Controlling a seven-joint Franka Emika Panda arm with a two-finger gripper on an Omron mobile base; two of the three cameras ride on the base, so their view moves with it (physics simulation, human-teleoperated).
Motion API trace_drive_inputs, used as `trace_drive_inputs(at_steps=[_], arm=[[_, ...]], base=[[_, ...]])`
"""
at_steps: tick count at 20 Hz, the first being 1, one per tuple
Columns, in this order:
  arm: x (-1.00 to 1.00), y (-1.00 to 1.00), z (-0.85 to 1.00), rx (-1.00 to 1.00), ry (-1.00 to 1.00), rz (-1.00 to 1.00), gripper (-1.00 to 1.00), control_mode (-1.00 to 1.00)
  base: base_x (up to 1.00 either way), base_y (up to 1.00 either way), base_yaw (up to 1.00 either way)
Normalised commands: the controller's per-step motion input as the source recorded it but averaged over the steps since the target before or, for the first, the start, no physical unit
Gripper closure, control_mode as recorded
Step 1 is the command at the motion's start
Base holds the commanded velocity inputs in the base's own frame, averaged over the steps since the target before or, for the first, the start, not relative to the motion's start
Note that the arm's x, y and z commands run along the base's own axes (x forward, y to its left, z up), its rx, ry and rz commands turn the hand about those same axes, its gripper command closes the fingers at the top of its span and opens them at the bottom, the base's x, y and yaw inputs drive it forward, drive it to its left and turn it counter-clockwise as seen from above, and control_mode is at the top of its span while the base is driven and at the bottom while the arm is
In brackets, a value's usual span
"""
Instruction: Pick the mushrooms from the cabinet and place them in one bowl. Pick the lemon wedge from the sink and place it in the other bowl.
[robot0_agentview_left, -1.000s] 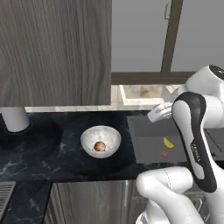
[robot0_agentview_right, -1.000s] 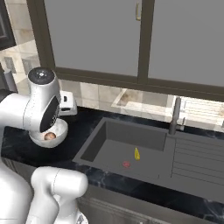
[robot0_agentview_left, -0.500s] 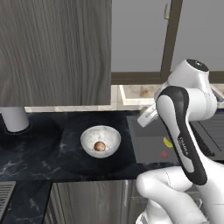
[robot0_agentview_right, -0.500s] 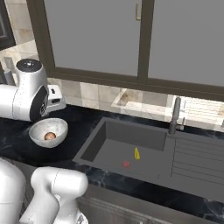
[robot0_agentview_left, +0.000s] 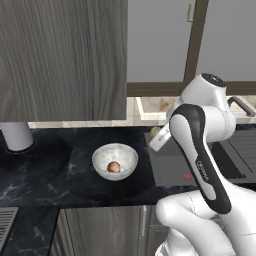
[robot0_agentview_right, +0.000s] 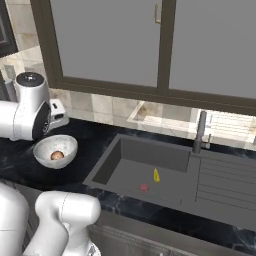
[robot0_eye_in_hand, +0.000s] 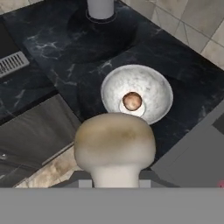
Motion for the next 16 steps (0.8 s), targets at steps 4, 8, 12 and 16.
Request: trace_drive_inputs(at_steps=[4, 8, 12, 16], arm=[[-0.04, 0.29, -0.34, -0.02, -0.04, 0.13, 1.0, -1.0], [0.0, 0.29, -0.12, -0.03, 0.0, 0.11, 1.0, -1.0], [0.07, 0.18, -0.13, -0.04, 0.0, 0.11, 1.0, -1.0], [0.37, -0.05, -0.22, -0.02, 0.0, 0.05, 1.0, -1.0]], base=[[0.0, 0.0, 0.0], [0.0, 0.0, 0.0], [0.0, 0.0, 0.0], [0.0, 0.0, 0.0]])
